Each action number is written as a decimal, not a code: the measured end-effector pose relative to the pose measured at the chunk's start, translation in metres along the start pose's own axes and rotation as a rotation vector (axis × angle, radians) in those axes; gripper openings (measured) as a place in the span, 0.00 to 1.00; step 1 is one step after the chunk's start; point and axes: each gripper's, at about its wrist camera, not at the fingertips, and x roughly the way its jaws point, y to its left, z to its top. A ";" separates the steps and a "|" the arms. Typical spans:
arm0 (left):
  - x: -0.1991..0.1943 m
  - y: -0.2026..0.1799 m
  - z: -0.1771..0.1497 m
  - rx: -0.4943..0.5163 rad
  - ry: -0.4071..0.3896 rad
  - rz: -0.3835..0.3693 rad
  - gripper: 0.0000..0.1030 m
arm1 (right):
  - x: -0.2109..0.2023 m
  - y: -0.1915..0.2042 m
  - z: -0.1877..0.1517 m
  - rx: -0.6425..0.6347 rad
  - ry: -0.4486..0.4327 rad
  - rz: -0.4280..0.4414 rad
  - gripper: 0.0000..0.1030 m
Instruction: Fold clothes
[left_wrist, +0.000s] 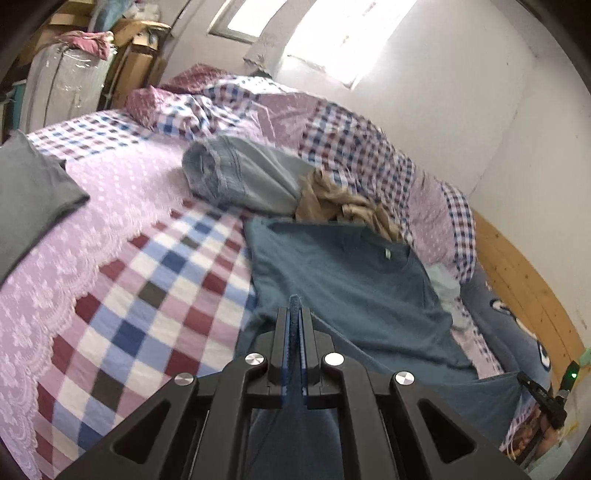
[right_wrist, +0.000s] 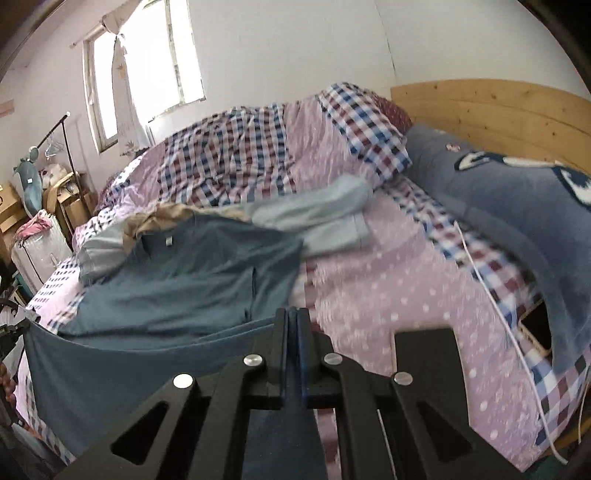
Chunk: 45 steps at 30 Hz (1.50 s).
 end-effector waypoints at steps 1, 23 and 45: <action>-0.001 0.000 0.005 -0.004 -0.013 0.003 0.02 | 0.002 0.001 0.006 -0.006 -0.005 -0.002 0.02; 0.146 0.003 0.139 -0.005 -0.013 0.102 0.02 | 0.177 0.041 0.171 -0.124 -0.027 -0.044 0.02; 0.294 0.020 0.199 0.036 -0.008 0.207 0.02 | 0.351 0.078 0.242 -0.211 0.040 -0.187 0.02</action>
